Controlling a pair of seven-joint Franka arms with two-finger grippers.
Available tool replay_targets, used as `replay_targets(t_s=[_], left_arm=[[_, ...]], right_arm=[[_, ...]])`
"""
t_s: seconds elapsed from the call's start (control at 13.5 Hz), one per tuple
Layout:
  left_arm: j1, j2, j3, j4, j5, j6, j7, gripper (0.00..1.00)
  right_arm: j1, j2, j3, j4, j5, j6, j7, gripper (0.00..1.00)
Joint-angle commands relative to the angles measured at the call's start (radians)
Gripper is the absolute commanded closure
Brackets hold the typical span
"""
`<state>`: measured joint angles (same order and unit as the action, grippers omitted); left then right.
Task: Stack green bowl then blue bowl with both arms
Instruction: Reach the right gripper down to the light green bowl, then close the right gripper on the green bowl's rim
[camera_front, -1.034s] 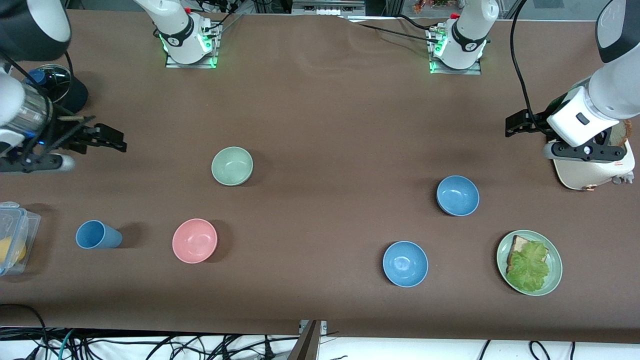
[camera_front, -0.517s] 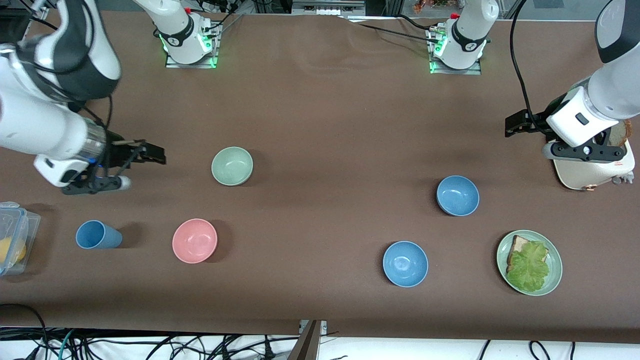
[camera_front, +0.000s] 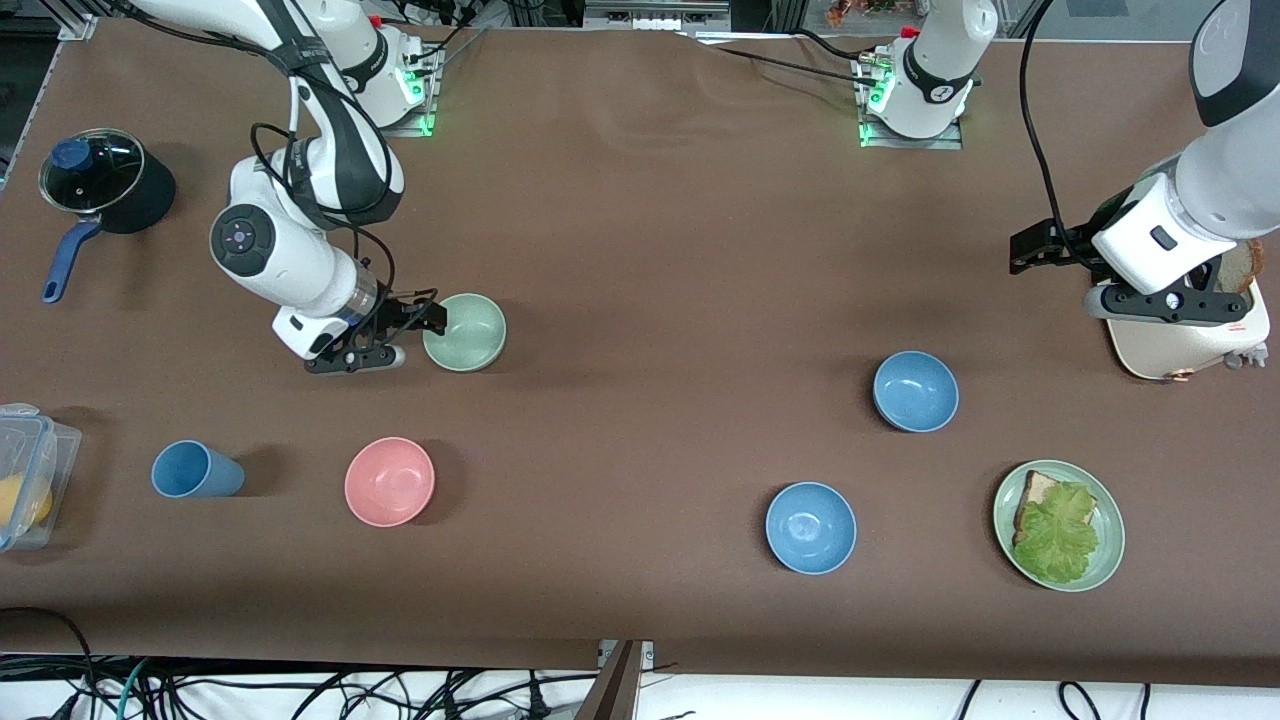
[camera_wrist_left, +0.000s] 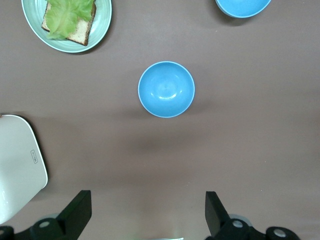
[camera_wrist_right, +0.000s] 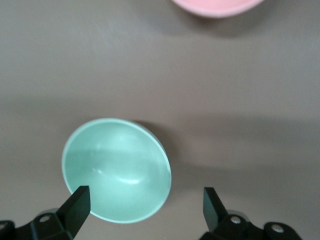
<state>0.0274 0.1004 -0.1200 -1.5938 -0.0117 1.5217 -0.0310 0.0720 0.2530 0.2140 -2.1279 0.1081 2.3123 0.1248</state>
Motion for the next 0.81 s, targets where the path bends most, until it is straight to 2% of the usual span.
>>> replay_targets(t_s=[0.0,0.52,0.59,0.74], left_arm=[[0.005,0.009,0.000,0.026,-0.024,-0.020,0.028,0.00],[0.002,0.009,0.000,0.023,-0.024,-0.032,0.026,0.00],[0.006,0.009,0.000,0.023,-0.025,-0.034,0.026,0.00],[0.005,0.009,0.000,0.023,-0.025,-0.034,0.026,0.00]], right_arm=[[-0.008,-0.054,0.004,-0.079,0.013,0.042,0.009,0.00],[-0.008,0.064,0.002,-0.092,0.015,0.202,0.009,0.02],[-0.008,0.069,0.002,-0.092,0.015,0.205,0.009,0.10],[-0.006,0.077,0.004,-0.098,0.015,0.206,0.042,0.40]])
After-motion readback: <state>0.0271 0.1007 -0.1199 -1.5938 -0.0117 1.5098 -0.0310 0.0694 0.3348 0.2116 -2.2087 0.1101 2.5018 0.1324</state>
